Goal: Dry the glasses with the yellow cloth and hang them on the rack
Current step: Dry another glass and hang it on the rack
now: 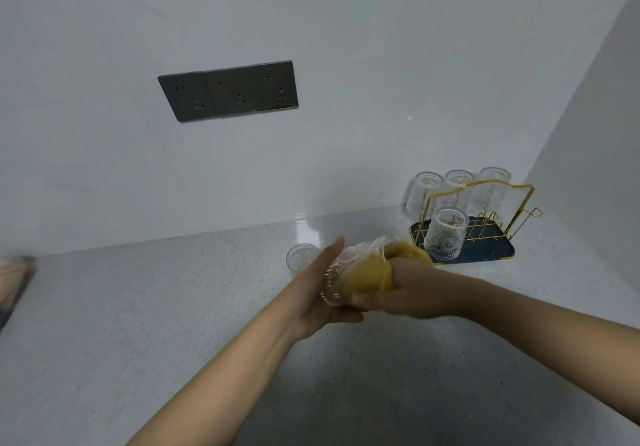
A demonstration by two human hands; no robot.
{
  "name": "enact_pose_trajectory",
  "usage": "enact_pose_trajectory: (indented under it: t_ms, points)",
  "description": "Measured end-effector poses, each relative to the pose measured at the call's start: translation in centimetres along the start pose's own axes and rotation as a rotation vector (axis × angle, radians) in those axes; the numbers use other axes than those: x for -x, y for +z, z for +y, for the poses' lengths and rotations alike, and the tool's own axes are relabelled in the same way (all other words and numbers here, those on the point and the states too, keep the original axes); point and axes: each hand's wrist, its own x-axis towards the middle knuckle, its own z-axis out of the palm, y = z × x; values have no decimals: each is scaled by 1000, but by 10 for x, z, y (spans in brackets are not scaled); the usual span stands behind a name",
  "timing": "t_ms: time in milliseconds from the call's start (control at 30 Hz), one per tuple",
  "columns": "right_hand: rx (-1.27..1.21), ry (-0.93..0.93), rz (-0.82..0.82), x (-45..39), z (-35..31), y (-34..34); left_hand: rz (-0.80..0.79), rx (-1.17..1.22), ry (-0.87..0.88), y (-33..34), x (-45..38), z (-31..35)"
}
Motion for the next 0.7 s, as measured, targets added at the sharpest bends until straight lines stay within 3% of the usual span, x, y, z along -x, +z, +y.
enact_pose_trajectory:
  t_ms: [67,133,167,233,300,400,433,500,600,700]
  points:
    - [-396,138,48,-2,0,-12,35,-58,196,-2,-6,-13]
    - [-873,239,65,-2,0,-18,168,-223,493,-3,-12,-31]
    - [-1027,268,78,0,-2,-17,201,-268,606,-1,-14,-37]
    - [-1131,266,51,1,-6,-13,229,-241,664,3,-13,-36]
    - [-927,192,-14,5,-6,-7,187,-144,523,3,-9,-23]
    - [7,-75,-82,11,-1,5,95,-54,115,0,-3,-4]
    - [203,-161,-76,9,4,11,53,-30,18,-1,-1,-1]
    - [276,-219,-27,5,9,18,-13,14,-31,-4,1,-1]
    - [-154,-23,68,1,10,9,9,-51,145,-5,-1,-12]
    - [-909,227,66,1,4,-2,203,-232,521,-2,-6,-34]
